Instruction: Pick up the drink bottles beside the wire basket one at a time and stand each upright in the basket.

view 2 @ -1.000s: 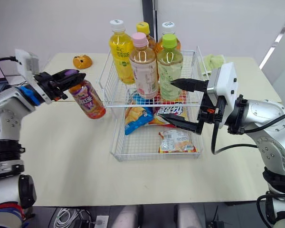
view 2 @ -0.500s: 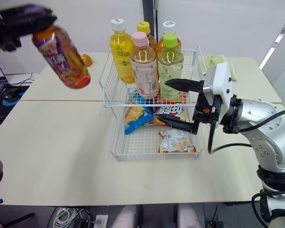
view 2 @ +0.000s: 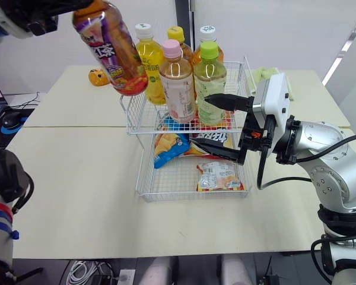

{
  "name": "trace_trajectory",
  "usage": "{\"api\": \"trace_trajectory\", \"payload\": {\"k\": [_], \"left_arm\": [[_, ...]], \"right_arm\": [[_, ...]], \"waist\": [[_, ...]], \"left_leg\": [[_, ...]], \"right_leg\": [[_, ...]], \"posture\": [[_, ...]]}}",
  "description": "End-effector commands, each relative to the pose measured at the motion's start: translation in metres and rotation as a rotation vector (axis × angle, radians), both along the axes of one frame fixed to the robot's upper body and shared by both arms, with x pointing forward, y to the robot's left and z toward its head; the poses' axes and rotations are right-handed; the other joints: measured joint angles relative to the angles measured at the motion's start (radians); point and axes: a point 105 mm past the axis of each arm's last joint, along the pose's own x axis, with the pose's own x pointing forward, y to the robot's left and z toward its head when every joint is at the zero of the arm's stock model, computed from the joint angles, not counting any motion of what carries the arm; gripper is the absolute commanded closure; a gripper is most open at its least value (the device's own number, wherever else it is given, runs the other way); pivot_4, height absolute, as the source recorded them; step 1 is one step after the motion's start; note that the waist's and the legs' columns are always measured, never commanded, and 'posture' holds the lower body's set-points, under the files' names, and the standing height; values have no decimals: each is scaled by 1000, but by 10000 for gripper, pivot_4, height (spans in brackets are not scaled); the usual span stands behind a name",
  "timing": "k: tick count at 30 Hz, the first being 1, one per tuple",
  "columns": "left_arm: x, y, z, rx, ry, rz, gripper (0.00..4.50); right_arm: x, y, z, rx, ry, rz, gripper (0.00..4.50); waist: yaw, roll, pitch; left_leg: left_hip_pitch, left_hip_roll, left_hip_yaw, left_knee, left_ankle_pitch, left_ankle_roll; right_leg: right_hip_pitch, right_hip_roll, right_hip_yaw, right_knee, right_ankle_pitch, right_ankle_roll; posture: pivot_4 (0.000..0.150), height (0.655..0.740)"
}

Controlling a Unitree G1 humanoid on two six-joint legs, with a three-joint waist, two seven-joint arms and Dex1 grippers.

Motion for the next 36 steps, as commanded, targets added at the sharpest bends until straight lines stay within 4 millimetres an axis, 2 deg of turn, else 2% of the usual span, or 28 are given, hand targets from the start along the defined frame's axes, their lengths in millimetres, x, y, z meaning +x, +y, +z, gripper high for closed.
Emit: {"api": "trace_trajectory", "payload": {"k": [1, 16, 31, 33, 36], "left_arm": [[-12, -3, 17, -10, -117, -8, 31399], [14, -12, -33, 37, -86, 30, 31399], [25, -13, -53, 38, -112, 62, 31399], [25, -13, -54, 33, -108, 60, 24209], [25, -14, -54, 30, -105, 56, 15863]], "right_arm": [[-9, 1, 10, 11, -57, 11, 0], [-9, -1, 11, 7, -51, -12, 0], [-8, 0, 9, 4, -44, -12, 0], [-8, 0, 9, 5, -43, -11, 0], [-8, 0, 9, 7, -42, -9, 0]], "waist": [[0, 0, 0], [0, 0, 0], [0, 0, 0], [0, 0, 0], [0, 0, 0]], "left_leg": [[0, 0, 0, 0, 0, 0], [0, 0, 1, 0, 0, 0], [0, 0, 1, 1, 0, 0], [0, 0, 1, 1, 0, 0], [0, 0, 1, 1, 0, 0]], "right_leg": [[0, 0, 0, 0, 0, 0], [-1, 0, 1, 1, 0, 0], [-1, 0, 1, 1, 0, 0], [-1, 0, 1, 1, 0, 0], [-1, 0, 1, 1, 0, 0]], "posture": [[1500, 7400], [1500, 7400], [1500, 7400], [1500, 7400], [1500, 7400]]}}
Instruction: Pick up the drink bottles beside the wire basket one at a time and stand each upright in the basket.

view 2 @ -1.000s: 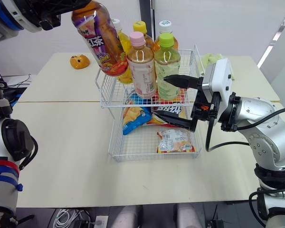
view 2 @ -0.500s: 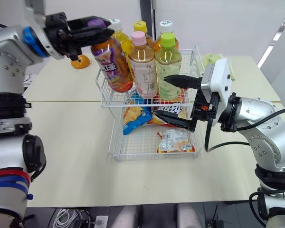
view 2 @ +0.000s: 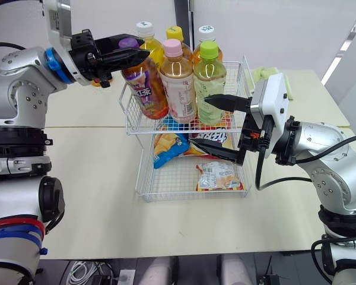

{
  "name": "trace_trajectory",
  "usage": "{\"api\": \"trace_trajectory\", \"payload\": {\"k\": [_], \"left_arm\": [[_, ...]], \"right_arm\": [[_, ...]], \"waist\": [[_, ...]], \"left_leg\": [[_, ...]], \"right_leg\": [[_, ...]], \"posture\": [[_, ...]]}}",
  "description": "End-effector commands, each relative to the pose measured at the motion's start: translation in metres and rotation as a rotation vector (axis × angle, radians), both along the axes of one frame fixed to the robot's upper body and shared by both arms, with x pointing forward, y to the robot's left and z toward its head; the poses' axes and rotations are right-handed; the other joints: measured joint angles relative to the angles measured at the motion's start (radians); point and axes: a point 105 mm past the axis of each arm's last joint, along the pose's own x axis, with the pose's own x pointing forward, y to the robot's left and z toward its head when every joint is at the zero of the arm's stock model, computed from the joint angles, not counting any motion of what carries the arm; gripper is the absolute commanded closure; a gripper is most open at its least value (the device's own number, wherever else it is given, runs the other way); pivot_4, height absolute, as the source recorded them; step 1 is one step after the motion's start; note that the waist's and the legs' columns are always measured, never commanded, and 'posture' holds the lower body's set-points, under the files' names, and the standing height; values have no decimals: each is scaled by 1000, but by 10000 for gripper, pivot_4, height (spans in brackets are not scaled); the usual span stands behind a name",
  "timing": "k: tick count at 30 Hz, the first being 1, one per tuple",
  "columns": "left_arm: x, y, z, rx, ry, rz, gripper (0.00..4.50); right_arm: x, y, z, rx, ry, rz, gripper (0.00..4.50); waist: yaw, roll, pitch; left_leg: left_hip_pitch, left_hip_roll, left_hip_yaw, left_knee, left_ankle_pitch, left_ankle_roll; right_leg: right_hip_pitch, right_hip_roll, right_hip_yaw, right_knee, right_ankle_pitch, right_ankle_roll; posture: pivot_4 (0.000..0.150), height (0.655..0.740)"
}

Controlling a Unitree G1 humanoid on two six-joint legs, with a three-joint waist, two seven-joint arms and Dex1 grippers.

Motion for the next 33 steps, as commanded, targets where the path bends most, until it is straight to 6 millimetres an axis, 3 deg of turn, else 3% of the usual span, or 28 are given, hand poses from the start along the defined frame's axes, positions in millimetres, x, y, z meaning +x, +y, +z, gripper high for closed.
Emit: {"api": "trace_trajectory", "payload": {"k": [1, 5, 13, 22, 26, 29, 33], "left_arm": [[-10, -1, 17, -15, -76, -16, 12605], [-14, -2, 18, -20, -73, -34, 306], [-34, 10, 43, -78, -117, -21, 306], [-56, 67, 58, -186, -97, 202, 306], [-60, 97, 34, -215, -16, 339, 306], [-65, 133, 4, -262, 35, 506, 306], [-73, 161, -31, -276, 64, 670, 306]], "right_arm": [[-6, 0, 9, 14, -49, 9, 0], [-6, 0, 9, 14, -48, 12, 0], [-4, 0, 10, 12, -51, 22, 0], [1, -15, 29, 40, -51, 8, 0], [6, -34, 47, 102, -35, -35, 0], [14, -63, 51, 72, -46, -143, 0], [27, -104, 48, 39, -55, -295, 0]], "waist": [[0, 0, 0], [0, 0, 0], [-1, 0, 0], [-1, 0, 0], [-1, 0, 0], [0, 0, 0], [4, 0, 0]], "left_leg": [[0, 0, 0, 0, 0, 0], [0, 0, 0, 0, 0, 0], [0, 0, 0, 0, 0, 0], [1, 1, 0, 0, 0, 0], [1, 2, 0, 1, 0, 0], [2, 2, 1, 0, 0, 0], [1, 2, 1, 0, 0, 0]], "right_leg": [[0, 0, 0, 0, 0, 0], [0, 0, 0, 0, 0, 0], [0, 0, 0, 0, 0, 0], [0, 0, 0, 1, 0, 0], [1, -1, 1, 1, 0, 0], [1, -2, 1, 0, 0, 0], [1, -2, 1, 0, 0, 0]], "posture": [[1500, 7400], [1500, 7400], [1500, 7400], [1500, 7400], [1500, 7400], [1500, 7400], [1500, 7400]]}}
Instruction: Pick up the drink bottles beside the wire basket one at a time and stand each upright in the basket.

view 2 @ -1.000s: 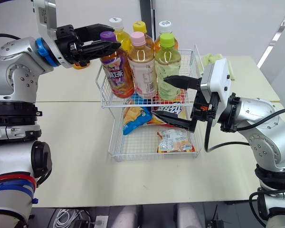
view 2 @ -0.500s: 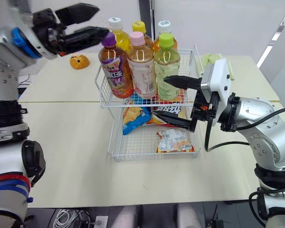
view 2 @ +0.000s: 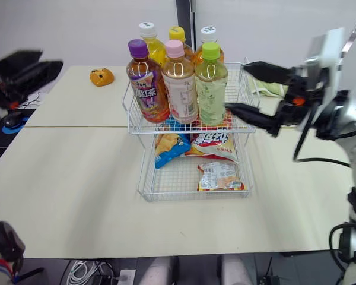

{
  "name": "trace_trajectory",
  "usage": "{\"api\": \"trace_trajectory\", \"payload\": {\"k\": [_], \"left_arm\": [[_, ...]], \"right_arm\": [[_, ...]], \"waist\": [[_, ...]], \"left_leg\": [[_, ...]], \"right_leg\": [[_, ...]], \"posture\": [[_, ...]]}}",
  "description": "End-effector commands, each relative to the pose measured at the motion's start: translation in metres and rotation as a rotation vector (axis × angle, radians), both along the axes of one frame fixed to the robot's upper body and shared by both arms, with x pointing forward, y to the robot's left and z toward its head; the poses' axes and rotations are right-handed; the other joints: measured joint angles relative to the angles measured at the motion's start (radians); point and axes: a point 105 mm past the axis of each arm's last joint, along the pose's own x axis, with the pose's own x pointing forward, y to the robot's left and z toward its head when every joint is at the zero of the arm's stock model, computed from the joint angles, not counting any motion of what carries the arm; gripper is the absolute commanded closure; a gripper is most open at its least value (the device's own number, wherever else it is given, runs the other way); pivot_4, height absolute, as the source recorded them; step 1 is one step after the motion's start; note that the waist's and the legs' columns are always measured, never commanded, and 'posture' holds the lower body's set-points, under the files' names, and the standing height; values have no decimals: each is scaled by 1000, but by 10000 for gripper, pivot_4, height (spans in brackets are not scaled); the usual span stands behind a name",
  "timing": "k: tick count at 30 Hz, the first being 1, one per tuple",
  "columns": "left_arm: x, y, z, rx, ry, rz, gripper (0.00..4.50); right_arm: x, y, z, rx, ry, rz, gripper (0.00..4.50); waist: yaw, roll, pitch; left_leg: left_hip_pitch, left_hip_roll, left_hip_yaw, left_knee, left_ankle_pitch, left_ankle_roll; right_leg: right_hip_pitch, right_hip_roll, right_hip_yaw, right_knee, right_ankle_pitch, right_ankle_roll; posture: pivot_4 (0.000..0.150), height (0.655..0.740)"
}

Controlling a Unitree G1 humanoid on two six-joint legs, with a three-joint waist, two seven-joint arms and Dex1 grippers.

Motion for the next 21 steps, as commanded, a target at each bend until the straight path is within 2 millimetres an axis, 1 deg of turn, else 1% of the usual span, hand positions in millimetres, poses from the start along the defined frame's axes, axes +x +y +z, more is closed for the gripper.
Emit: {"api": "trace_trajectory", "payload": {"k": [1, 2, 6, 8, 9, 11, 13, 15, 17, 21], "left_arm": [[-20, 19, -5, 34, -67, 131, 306], [-21, 24, -14, 35, -50, 160, 306], [-34, 45, -68, 78, 47, 278, 306], [-44, 50, -88, 89, 77, 310, 306], [-49, 48, -97, 83, 95, 312, 306], [-54, 42, -110, 75, 119, 318, 306], [-56, 38, -126, 96, 174, 351, 306], [-57, 28, -140, 98, 225, 335, 306], [-58, 24, -144, 99, 230, 331, 306], [-57, 19, -151, 145, 256, 343, 306]], "right_arm": [[4, -37, 2, -16, -45, -124, 0], [6, -45, -2, -21, -39, -147, 0], [14, -79, -46, -112, 55, -220, 0], [19, -93, -65, -133, 89, -256, 0], [20, -97, -75, -152, 108, -260, 0], [22, -100, -89, -161, 136, -256, 0], [24, -99, -100, -149, 160, -246, 0], [28, -97, -111, -151, 176, -240, 0], [31, -95, -119, -149, 195, -228, 0], [37, -95, -123, -145, 209, -229, 0]], "waist": [[3, 0, 0], [4, 0, 0], [4, 0, -1], [3, 0, -1], [3, 0, -1], [3, 0, -1], [3, 0, -1], [3, 0, -1], [3, 1, -1], [3, 1, -1]], "left_leg": [[0, 0, 0, 0, 0, 0], [0, 0, 0, 0, 0, 0], [4, 0, 3, -1, 0, 0], [6, 0, 5, -2, 0, 0], [7, 0, 6, -2, 0, 0], [7, 1, 7, -2, 0, 0], [8, 1, 8, -2, 0, 0], [10, 1, 8, -2, 0, 0], [12, 1, 10, -3, 0, 0], [12, 1, 11, -3, 0, 0]], "right_leg": [[1, 0, 0, 0, 0, 0], [1, 0, 0, 0, 0, 0], [3, -1, 2, -1, 0, 0], [4, -1, 4, -1, 0, 0], [4, -1, 5, -1, 0, 0], [4, -1, 6, -1, 0, 0], [5, -1, 7, -1, 0, 0], [6, -1, 8, -1, 0, 0], [7, -1, 9, -1, 0, 0], [7, -1, 10, -1, 0, 0]], "posture": [[1500, 7400], [1500, 7400], [1500, 7400], [1500, 7400], [1500, 7400], [1500, 7400], [1500, 7400], [1500, 7400], [1500, 7400], [1500, 7400]]}}
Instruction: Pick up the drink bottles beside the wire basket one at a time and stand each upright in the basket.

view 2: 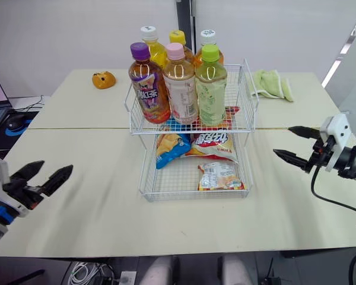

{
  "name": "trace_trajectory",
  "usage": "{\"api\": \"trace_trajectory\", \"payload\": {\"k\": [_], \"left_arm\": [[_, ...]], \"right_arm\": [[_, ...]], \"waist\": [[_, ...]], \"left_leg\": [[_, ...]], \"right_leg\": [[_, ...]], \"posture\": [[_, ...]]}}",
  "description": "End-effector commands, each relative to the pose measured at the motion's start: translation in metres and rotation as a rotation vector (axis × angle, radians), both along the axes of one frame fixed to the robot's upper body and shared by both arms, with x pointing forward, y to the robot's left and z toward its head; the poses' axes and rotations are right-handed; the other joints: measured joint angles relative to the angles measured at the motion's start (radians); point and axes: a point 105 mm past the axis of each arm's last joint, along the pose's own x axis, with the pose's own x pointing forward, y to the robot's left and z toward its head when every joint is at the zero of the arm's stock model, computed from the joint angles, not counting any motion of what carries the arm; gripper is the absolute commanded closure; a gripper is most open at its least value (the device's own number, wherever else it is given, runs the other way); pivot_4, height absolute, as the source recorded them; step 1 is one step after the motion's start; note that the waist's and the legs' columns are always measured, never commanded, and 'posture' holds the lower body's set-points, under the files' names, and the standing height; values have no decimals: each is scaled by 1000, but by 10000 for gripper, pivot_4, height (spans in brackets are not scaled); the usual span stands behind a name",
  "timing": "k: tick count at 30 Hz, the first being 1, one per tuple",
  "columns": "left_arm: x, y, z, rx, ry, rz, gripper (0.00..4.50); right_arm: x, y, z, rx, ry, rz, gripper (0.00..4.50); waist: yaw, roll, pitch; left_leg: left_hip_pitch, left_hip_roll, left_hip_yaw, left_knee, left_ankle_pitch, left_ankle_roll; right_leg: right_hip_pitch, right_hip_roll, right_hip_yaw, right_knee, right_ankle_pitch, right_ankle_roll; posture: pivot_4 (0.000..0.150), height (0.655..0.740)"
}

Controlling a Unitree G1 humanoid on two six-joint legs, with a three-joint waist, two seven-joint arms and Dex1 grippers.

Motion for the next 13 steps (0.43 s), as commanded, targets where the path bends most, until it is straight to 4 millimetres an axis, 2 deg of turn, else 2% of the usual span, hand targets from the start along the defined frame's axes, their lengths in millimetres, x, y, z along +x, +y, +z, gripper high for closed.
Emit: {"api": "trace_trajectory", "payload": {"k": [1, 7, 13], "left_arm": [[-1, -7, 9, 85, -26, -1, 306], [0, -3, 6, 111, -14, 14, 306], [8, -10, 9, 146, -12, -7, 306]], "right_arm": [[3, -2, 14, -13, -62, -1, 0], [3, 1, 16, -10, -58, 5, 0], [2, 1, 14, -10, -53, -2, 0]], "waist": [[-1, 0, 0], [-1, 0, 0], [0, 0, 0]], "left_leg": [[0, 0, 0, 0, 0, 0], [1, 0, 1, 0, 0, 0], [1, 0, 1, 0, 0, 0]], "right_leg": [[0, 0, 0, 0, 0, 0], [0, 0, 0, 0, 0, 0], [0, 0, 0, 0, 0, 0]], "posture": [[1500, 7400], [1500, 7400], [1500, 7400]]}}
